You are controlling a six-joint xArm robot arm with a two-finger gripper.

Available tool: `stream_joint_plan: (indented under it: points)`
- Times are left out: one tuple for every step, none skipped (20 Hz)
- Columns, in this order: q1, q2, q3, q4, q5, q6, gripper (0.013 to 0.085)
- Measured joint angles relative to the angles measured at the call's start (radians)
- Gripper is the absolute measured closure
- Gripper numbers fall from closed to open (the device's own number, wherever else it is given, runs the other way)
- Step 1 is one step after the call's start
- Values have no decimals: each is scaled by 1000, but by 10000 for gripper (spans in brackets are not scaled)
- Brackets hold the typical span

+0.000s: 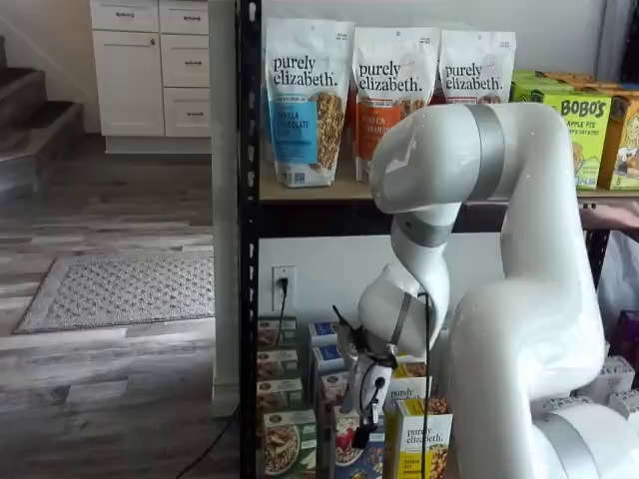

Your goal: Pick up the blue and white box that is on the bottom shelf, the second box from the left

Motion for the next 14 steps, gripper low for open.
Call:
stream_joint_plan:
  points:
    - [-2, 2, -5, 10, 0, -11, 130]
    - [-4, 4, -9, 19, 0, -20, 130]
    - [-5, 6, -13, 29, -1, -29, 130]
    - [-8, 8, -17, 39, -1, -40, 130]
    - [-11, 10, -22, 46, -1, -49, 130]
    - [-14, 13, -27, 53, -2, -57, 130]
    - [-16, 15, -30, 55, -3, -61, 130]
    - [-19, 17, -34, 55, -3, -63, 130]
    - [-23, 21, -41, 52, -1, -63, 130]
    - [-27, 25, -47, 47, 1, -62, 130]
    - [-31, 31, -55, 40, 3, -59, 130]
    - [-35, 38, -65, 36, 6, -58, 130]
    - [-37, 44, -72, 36, 8, -60, 130]
    - [-40, 53, -83, 41, 10, -67, 130]
